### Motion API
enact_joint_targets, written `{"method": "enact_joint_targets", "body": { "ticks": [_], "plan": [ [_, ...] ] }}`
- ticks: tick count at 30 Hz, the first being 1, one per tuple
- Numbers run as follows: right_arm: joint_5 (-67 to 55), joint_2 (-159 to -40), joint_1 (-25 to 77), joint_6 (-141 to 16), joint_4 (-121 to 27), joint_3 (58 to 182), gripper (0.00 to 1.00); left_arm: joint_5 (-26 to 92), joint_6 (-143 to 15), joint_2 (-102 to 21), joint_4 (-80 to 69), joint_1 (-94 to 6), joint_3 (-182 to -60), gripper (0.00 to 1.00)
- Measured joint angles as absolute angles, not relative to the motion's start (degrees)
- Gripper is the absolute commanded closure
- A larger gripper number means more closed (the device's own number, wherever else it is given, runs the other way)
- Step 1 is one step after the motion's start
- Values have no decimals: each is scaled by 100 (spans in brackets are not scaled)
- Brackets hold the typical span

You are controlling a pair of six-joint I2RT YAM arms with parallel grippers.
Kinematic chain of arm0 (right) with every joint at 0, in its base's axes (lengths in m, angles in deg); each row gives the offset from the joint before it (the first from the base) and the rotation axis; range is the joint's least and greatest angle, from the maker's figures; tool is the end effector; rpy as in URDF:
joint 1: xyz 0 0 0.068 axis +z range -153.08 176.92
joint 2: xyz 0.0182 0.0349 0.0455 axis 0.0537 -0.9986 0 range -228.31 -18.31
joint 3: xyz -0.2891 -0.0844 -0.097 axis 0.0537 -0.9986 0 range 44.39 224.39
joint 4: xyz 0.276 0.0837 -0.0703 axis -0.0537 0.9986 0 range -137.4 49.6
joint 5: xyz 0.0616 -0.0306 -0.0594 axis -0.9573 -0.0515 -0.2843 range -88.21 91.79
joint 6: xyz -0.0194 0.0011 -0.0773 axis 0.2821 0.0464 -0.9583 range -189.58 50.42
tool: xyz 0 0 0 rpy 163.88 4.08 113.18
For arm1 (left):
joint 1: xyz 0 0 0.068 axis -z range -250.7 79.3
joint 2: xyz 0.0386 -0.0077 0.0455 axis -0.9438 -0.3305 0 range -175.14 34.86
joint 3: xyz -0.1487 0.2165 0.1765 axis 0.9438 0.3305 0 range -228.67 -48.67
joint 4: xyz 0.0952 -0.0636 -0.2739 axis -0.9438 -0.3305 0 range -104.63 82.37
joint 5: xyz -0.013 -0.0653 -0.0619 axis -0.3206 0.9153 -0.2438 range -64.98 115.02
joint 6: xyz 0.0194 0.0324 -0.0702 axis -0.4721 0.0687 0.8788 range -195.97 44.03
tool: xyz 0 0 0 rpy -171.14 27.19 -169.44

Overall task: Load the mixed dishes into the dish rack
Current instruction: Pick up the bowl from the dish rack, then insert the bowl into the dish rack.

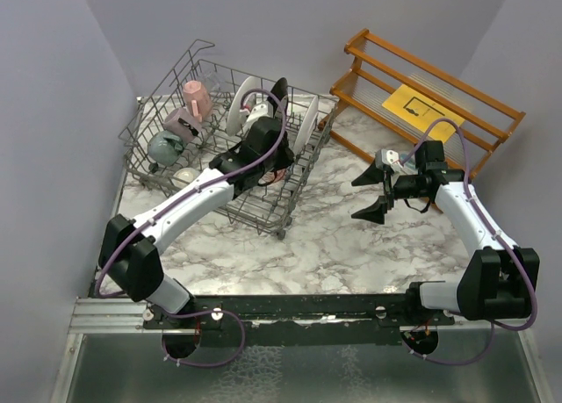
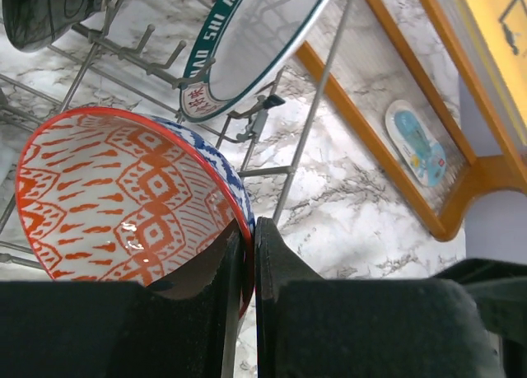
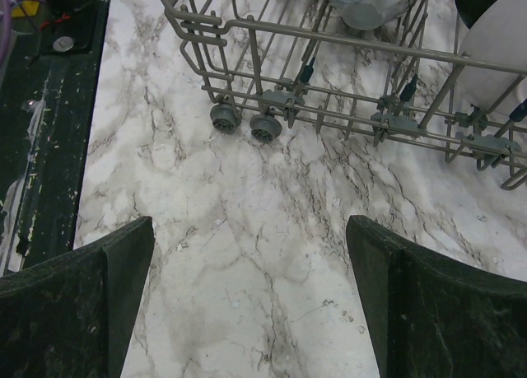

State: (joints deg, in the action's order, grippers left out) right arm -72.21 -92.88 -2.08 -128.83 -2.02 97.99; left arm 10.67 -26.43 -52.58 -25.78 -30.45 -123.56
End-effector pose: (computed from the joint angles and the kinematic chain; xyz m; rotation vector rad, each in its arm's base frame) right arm 0.2592 0.0705 0.2811 -1.2452 1.5328 1.0853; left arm 0.3283 -0.2556 0.3476 -0.3287 2.1373 -0.6744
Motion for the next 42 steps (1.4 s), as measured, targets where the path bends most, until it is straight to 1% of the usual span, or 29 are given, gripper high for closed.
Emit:
{"method": "enact_joint_targets", "body": {
  "ticks": [4, 7, 10, 16, 20, 27, 33, 42],
  "plan": [
    [-7221, -9288, -208, -12883, -202, 9799, 0, 1255, -2942, -4976, -2611, -3062, -12373, 100],
    [-7221, -9288, -208, -12883, -202, 9799, 0, 1655, -3209, -4756, -2602, -3189, -12367, 100],
    [-7223, -9288, -208, -12883, -199, 9799, 0, 2396, -3454, -4443, -2414, -3552, -12181, 100],
    [-7223, -9288, -208, -12896, -199, 9799, 0, 4363, -3733, -4026, -1765, -4925, -11576, 100],
    [-7223, -9288, -208, -12911, -199, 9799, 0, 5936, -3805, -4183, -1354, -5580, -11381, 100],
    [-7223, -9288, -208, -12928, -199, 9793, 0, 7971, -3840, -4708, -854, -6024, -11342, 100],
    [-7223, -9288, -208, -12933, -199, 9788, 0, 8999, -3795, -5038, -373, -6072, -11335, 100],
    [-7223, -9290, -208, -12937, -202, 9775, 0, 9853, -4028, -5755, -395, -6127, -11584, 100]
  ]
}}
